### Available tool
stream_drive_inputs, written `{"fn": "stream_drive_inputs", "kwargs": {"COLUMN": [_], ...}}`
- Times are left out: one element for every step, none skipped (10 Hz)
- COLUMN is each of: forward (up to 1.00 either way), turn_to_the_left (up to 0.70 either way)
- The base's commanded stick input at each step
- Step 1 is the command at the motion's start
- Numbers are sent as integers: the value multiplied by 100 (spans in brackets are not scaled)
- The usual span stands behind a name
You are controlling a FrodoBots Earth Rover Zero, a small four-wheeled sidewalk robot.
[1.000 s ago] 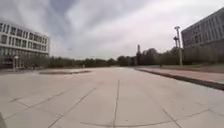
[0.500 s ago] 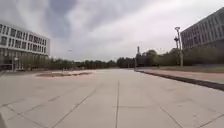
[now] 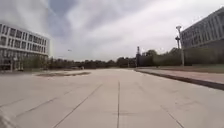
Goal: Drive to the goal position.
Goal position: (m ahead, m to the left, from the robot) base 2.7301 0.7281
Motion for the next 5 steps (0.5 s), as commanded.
{"fn": "stream_drive_inputs", "kwargs": {"forward": [50,50,50,50,50], "turn_to_the_left": [0,0,0,0,0]}}
